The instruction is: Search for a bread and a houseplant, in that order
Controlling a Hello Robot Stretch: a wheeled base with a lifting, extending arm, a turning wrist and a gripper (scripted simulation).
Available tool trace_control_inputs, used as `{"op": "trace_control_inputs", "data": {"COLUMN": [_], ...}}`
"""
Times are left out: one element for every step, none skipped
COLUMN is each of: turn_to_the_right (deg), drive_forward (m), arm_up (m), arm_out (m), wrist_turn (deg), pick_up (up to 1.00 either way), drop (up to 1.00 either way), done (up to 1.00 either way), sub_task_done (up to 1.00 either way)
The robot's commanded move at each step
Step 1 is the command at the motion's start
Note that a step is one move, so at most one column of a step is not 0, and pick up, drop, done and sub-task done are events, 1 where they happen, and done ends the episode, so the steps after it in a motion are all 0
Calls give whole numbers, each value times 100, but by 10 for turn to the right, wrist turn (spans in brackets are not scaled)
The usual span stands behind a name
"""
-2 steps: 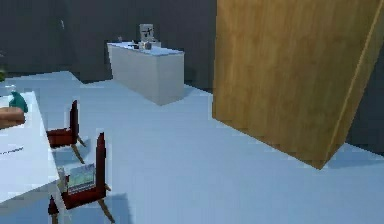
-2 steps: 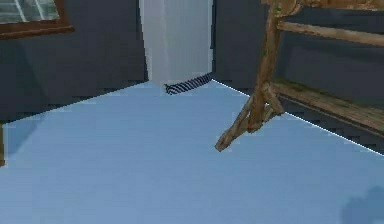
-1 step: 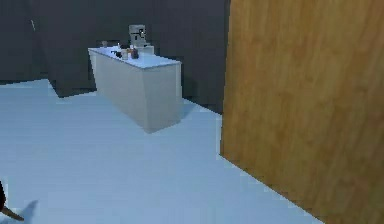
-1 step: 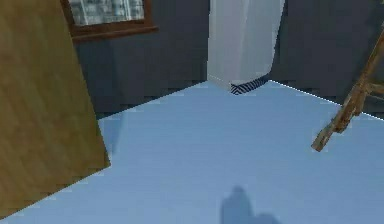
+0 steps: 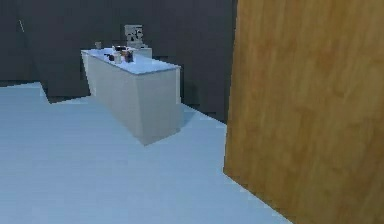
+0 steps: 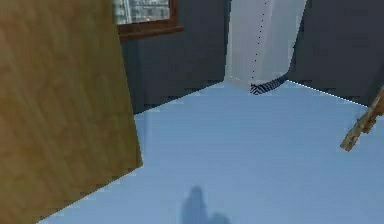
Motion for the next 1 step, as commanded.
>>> {"op": "trace_control_inputs", "data": {"turn_to_the_right": [-300], "drive_forward": [0], "arm_up": [0], "arm_out": [0], "wrist_turn": [0], "pick_up": [0], "drop": [0], "done": [0], "sub_task_done": [0]}}
